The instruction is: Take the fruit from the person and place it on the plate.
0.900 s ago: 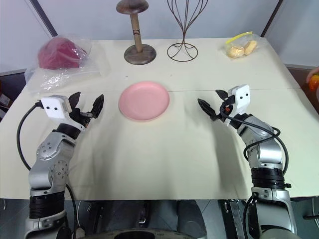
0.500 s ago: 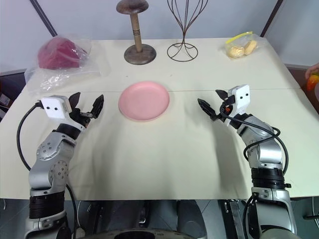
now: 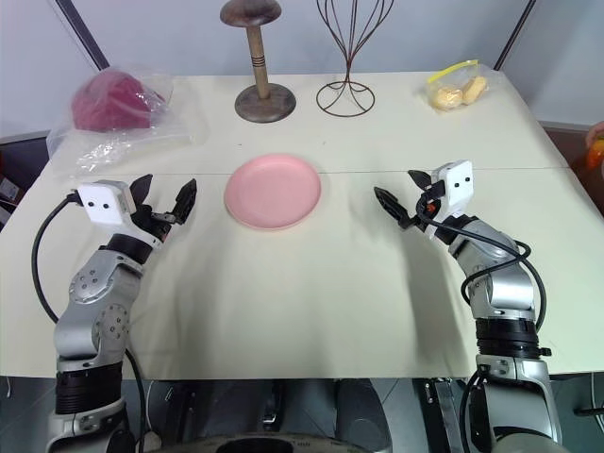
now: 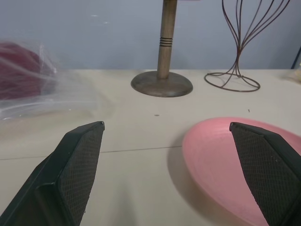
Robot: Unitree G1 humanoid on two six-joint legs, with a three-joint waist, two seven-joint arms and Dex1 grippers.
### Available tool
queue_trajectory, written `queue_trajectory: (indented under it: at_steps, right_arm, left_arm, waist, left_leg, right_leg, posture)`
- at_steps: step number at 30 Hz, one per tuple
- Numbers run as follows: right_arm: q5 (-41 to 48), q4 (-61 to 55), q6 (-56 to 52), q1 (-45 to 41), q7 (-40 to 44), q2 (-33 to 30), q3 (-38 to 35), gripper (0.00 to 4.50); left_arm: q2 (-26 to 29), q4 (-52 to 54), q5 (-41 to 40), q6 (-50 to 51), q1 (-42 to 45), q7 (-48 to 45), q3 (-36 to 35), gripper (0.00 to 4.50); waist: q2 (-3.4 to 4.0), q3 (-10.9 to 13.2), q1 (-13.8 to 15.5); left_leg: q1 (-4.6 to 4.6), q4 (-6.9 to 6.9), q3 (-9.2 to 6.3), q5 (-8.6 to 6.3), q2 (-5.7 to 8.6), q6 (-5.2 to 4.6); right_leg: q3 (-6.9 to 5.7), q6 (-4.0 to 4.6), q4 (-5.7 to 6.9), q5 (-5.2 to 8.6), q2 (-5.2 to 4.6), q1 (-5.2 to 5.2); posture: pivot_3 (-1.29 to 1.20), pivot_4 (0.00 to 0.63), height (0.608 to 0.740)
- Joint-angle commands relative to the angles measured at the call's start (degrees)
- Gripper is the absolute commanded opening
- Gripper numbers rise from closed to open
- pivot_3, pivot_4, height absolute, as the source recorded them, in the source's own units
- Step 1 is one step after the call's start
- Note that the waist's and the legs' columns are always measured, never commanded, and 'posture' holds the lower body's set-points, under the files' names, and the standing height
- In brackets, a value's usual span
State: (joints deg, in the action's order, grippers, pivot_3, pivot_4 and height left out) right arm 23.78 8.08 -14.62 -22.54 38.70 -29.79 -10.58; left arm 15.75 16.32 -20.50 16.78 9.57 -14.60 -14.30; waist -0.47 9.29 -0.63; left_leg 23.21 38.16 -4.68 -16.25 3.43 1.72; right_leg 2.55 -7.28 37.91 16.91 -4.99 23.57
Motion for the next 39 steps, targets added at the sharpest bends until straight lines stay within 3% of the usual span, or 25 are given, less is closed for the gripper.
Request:
queue_trajectory:
  at_steps: [1, 34, 39]
  right_arm:
    - [0.3, -1.5, 0.6, -1.0, 0.1, 0.0, -0.9, 4.50]
    - [0.1, -1.1, 0.9, -1.1, -0.1, 0.0, -1.4, 4.50]
    - [0.1, -1.4, 0.9, -0.8, -0.2, -0.1, -1.5, 4.50]
  left_arm:
    - [0.7, 2.1, 0.0, -1.1, 0.3, 0.1, -0.8, 4.46]
    - [1.9, 1.7, -0.4, -0.8, 0.9, -0.1, -1.0, 4.46]
    - [4.6, 2.7, -3.6, 0.6, 2.1, -5.4, -0.3, 4.46]
  waist:
    - [0.00, 0.0, 0.0]
    - [0.00, 0.0, 0.0]
    - [0.00, 0.0, 0.0]
  left_leg:
    - [0.00, 0.00, 0.00, 0.00, 0.00, 0.00]
    - [0.00, 0.00, 0.00, 0.00, 0.00, 0.00]
    - [0.00, 0.00, 0.00, 0.00, 0.00, 0.00]
  right_leg:
    - [0.00, 0.00, 0.00, 0.00, 0.00, 0.00]
    - [0.00, 0.00, 0.00, 0.00, 0.00, 0.00]
    - [0.00, 0.00, 0.00, 0.00, 0.00, 0.00]
  posture:
    - [0.00, 0.150, 0.740]
    - [0.00, 0.150, 0.740]
    - [0.00, 0.150, 0.740]
